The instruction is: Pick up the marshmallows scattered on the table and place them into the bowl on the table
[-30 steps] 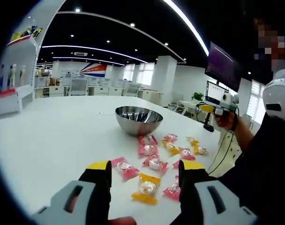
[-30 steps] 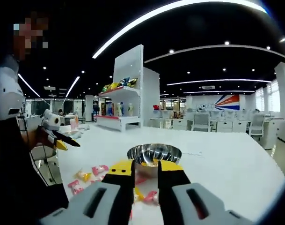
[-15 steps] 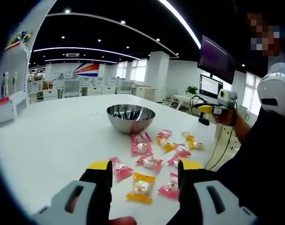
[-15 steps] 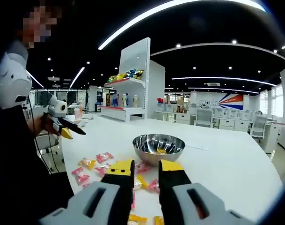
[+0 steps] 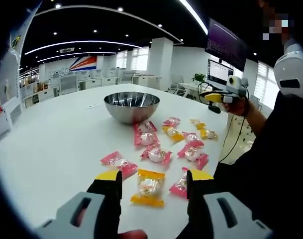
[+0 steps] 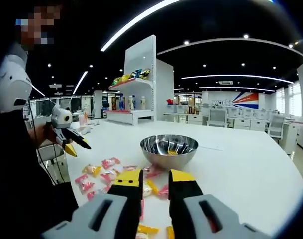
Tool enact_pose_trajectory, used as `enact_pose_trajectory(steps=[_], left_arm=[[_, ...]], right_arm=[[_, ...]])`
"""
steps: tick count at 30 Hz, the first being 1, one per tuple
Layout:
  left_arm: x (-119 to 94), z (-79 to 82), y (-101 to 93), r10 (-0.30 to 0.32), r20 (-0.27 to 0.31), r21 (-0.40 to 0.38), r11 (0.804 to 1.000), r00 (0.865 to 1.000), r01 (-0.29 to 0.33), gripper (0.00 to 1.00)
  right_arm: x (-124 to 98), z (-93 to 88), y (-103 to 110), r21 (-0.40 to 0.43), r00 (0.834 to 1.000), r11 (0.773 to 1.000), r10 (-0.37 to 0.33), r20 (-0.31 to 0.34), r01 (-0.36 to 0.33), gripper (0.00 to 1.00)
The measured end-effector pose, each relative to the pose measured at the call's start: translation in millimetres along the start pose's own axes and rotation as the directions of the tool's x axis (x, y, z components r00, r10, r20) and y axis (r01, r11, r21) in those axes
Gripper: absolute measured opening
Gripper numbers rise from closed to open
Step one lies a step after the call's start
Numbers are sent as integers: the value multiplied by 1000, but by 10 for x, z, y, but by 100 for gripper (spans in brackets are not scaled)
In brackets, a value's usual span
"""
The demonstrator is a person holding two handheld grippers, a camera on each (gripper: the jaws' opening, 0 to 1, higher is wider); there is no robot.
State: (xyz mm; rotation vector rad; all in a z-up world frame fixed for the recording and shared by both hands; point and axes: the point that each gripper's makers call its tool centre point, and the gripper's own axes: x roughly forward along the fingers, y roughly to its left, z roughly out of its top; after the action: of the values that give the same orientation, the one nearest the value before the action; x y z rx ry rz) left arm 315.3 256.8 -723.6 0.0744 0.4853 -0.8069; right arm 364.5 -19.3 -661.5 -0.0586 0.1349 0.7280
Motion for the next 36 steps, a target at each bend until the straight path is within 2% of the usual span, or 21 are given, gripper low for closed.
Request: enact_pose_trajectory(steps=[3,7,15,20,24,30,36], left_arm=[[83,-95,35,11,-43,12,1000,999,-10,51],[173,-206,81,35,-88,45,998,995,-31,47],[306,-303,-10,-3,-92,56,998,996,9,47],[388,-390,115,60,-93,44,997,994,-56,45],[431,-429,88,79,-100,63,995,992,-73,45],[471,-419,38,84,-85,125,989,993,-73,38],[512,-480,23,74,-106,126,990,992,-61,38]], right_arm=[[5,-133,42,5,998,1000,28,-51,-27,21],[1,-207,39,6,997,1000,29,-70,-29,21],[11,-232,1,39,997,999,22,-71,-19,21],[-4,-215,26,34,997,999,27,-66,-25,21],[-30,-231,1,41,998,999,17,-66,-15,21],[-45,-266,-14,44,997,999,7,-77,-4,21],[-60,-261,-6,45,997,999,9,-72,-6,21]])
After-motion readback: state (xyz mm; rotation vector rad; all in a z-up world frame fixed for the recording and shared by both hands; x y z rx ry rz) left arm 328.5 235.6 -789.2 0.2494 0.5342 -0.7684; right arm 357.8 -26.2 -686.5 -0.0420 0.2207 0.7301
